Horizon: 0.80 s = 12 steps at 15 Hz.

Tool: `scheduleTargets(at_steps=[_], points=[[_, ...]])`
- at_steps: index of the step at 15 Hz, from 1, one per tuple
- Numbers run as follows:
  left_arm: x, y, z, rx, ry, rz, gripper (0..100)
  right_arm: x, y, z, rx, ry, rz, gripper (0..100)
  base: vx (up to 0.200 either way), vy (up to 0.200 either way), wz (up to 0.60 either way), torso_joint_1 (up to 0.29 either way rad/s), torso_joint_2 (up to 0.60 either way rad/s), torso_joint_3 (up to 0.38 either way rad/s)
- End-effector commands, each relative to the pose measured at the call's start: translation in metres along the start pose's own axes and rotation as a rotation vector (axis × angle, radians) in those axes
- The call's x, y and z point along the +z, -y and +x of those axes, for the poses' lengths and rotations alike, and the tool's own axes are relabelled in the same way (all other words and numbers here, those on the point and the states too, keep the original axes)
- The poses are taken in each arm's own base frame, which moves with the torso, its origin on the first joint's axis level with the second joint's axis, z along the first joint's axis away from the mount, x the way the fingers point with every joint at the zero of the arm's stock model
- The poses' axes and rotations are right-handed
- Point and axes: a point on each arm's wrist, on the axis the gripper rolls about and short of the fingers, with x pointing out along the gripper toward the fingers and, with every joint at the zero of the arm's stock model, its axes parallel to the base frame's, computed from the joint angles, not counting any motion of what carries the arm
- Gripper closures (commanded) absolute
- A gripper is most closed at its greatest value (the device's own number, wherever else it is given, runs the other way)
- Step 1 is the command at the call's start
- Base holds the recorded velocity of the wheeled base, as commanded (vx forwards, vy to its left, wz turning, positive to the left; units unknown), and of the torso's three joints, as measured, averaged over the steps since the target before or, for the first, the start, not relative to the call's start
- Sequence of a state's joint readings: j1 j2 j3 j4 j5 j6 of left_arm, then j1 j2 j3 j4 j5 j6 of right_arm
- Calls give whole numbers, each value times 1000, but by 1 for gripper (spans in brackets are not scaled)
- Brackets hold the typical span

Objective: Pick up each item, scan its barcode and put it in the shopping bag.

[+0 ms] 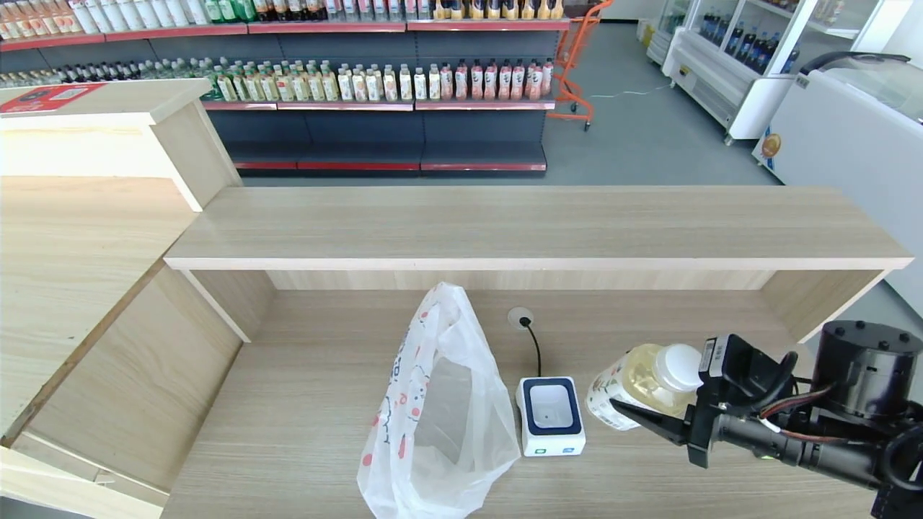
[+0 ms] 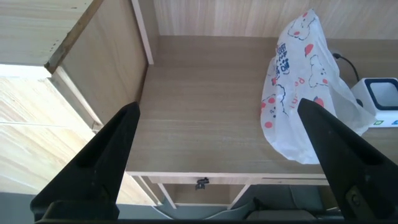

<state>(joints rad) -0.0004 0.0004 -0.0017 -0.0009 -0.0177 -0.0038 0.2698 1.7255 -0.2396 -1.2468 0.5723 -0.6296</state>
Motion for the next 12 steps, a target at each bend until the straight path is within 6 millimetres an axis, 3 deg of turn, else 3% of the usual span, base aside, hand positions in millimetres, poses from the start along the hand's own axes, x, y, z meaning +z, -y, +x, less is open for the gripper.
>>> scheduleTargets(at_steps=[1, 5, 12], points=[[0, 0, 0, 1, 1, -1, 0, -30, -7, 20, 89, -22, 0, 100, 0, 0, 0, 0, 0, 0], [0, 0, 0, 0, 1, -1, 0, -77, 5, 45, 187, 119, -184, 100, 0, 0, 0, 0, 0, 0], [0, 0, 0, 1, 1, -1, 0, -106, 22, 95, 226, 243, -328, 100, 0, 0, 0, 0, 0, 0]])
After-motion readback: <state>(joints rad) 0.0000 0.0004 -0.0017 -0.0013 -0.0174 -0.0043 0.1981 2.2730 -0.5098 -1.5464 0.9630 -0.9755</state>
